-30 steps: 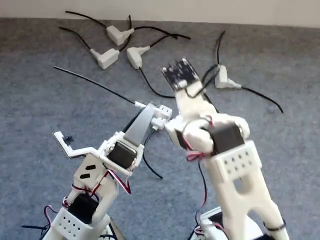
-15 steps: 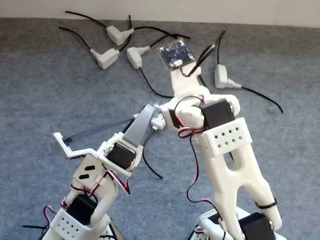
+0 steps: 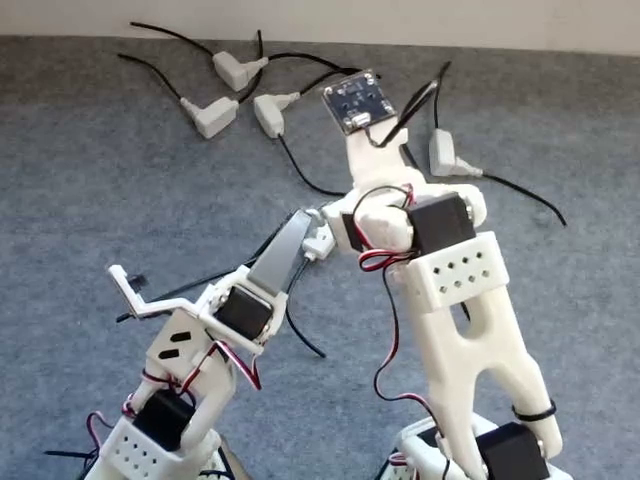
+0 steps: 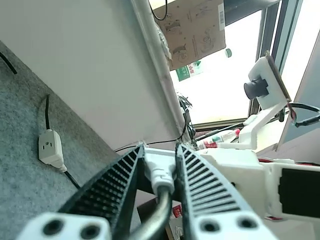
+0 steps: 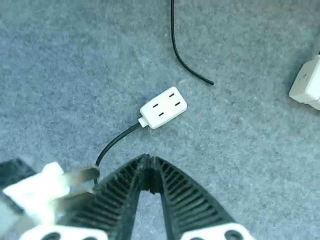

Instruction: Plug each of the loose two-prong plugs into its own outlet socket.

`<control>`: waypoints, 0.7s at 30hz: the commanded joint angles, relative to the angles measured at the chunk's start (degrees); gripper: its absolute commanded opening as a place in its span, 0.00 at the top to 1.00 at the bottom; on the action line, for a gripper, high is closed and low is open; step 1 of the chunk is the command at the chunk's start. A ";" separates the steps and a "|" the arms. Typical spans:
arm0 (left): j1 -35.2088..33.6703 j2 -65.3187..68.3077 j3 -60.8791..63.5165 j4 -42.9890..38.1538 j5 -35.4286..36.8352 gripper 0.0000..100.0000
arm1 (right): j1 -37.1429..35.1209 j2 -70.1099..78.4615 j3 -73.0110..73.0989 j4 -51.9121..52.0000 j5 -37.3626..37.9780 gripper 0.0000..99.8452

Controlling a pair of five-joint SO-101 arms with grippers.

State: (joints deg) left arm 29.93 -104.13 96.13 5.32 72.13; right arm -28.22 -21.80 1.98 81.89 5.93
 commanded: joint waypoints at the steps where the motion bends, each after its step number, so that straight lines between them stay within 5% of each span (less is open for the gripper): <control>1: 0.04 0.31 1.01 0.62 0.00 0.99 | 1.10 -0.84 -5.05 0.40 -0.97 0.99; 11: -1.80 0.31 1.01 3.43 -0.09 0.99 | 3.21 -0.84 -6.99 3.82 -0.70 0.99; 21: -10.59 0.40 -1.01 9.32 -0.09 0.99 | 20.26 -0.84 -6.64 6.90 -0.62 0.99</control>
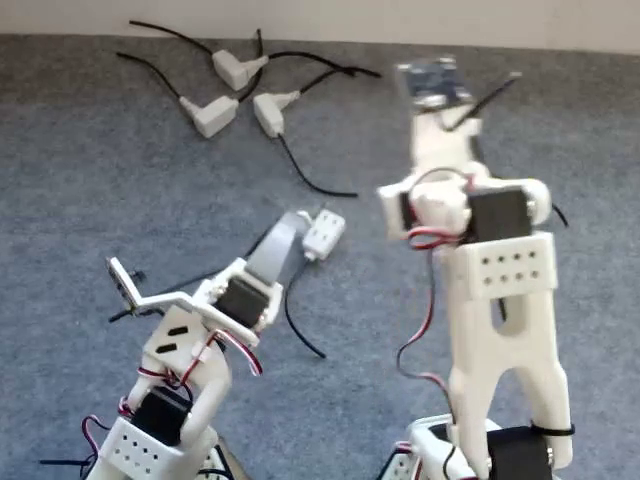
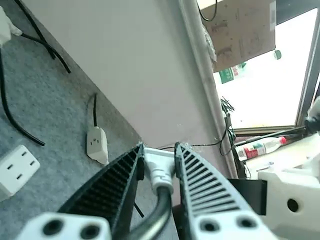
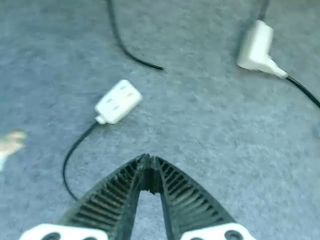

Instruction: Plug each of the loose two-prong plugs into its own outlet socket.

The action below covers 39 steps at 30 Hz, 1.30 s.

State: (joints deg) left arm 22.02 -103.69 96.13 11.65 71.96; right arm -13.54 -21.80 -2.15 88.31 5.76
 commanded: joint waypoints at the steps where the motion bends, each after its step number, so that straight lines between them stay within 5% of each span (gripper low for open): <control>1: -2.86 -0.04 -1.89 4.40 0.09 0.99 | 7.52 -0.84 -2.42 0.48 -0.53 0.99; 7: -2.86 3.91 -7.60 9.85 -5.98 0.99 | 13.49 -0.84 0.75 4.18 -0.44 0.99; 17: -4.70 47.16 -30.02 11.78 -8.97 0.99 | 14.64 -0.84 12.26 3.91 -0.44 0.99; 20: -4.53 54.90 -37.05 19.25 -10.37 0.99 | 14.64 -0.84 15.08 2.95 -0.62 0.99; 26: -4.53 65.80 -49.54 32.09 -23.12 0.99 | 14.73 -0.84 23.60 -3.47 -0.88 0.99; 31: -4.44 70.29 -51.82 32.53 -35.96 0.99 | 15.60 -0.84 29.93 -8.92 -0.88 0.99; 36: -4.53 70.81 -51.65 32.79 -59.34 0.99 | 20.26 -0.84 36.44 -17.54 -2.46 0.99; 39: -3.82 71.25 -53.23 32.53 -59.60 0.99 | 22.02 -0.84 41.10 -23.34 -8.00 0.99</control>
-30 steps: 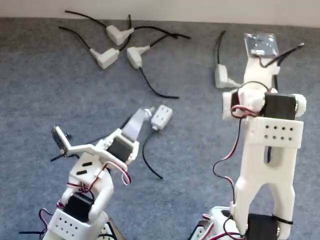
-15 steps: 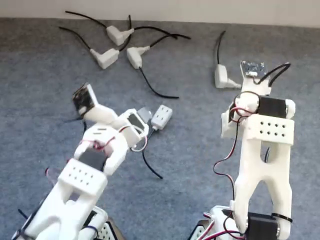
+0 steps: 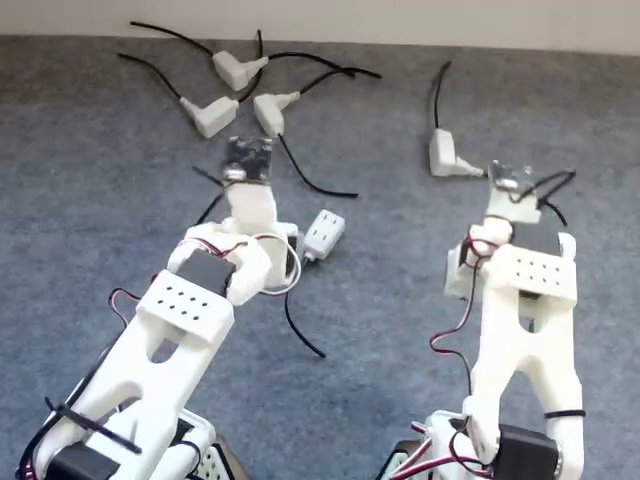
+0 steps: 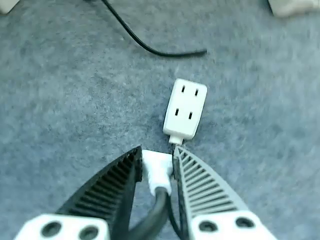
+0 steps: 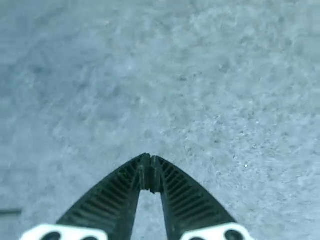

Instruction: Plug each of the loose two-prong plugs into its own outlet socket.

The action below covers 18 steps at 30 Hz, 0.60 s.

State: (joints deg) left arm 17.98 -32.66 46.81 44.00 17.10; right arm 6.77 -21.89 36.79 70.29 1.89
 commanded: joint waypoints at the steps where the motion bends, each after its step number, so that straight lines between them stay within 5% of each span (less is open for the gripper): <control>1: 0.22 0.66 -4.97 0.44 -4.22 0.99 | 1.80 -0.75 3.74 -7.34 -5.19 0.99; 18: 6.29 29.58 -30.81 6.59 -4.40 0.99 | 1.71 -0.75 9.80 -16.13 -5.54 0.99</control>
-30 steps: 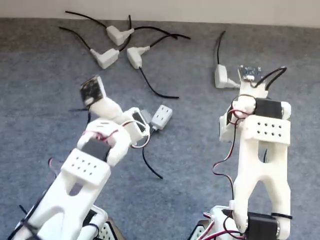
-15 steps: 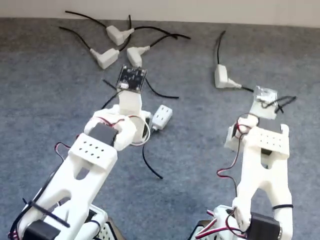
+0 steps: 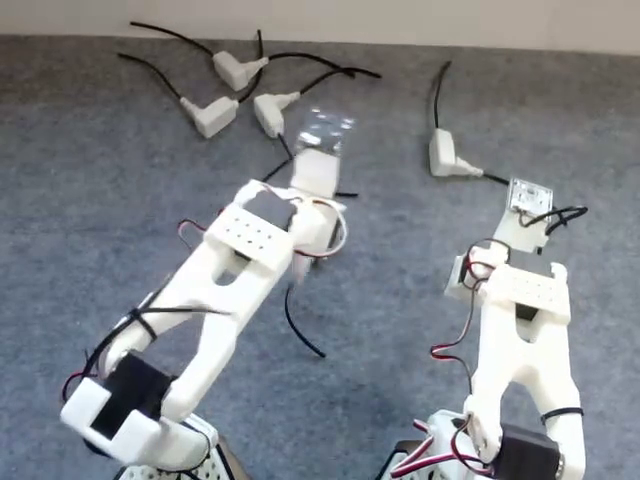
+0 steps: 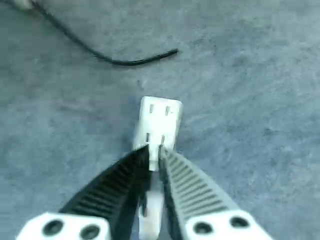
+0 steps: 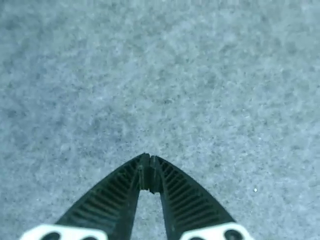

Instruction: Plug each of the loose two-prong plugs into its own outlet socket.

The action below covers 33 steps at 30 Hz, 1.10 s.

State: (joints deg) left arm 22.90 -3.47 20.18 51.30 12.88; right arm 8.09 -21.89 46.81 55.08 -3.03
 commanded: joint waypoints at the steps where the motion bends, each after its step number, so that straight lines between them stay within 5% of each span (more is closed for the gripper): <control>1: 1.27 0.48 -4.44 -1.32 -0.26 0.99 | 0.40 -0.75 -0.22 -0.92 -0.62 0.99; 12: 1.19 1.98 -3.56 -3.87 -3.52 0.99 | 0.22 -0.75 -0.22 -1.01 -0.53 0.99; 15: 0.66 0.92 -3.74 0.88 -3.69 0.99 | 0.22 -0.75 -0.22 -1.01 -0.53 0.99; 23: -7.96 -12.53 -2.95 7.74 -4.40 0.99 | 0.22 -0.75 -0.22 -1.01 -0.53 0.99; 33: -16.40 -29.23 9.36 4.48 -13.10 0.99 | 0.22 -0.75 -0.22 -1.01 -0.53 0.99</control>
State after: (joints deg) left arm 10.42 -27.56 25.71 58.95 1.80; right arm 7.82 -21.89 46.81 54.99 -3.03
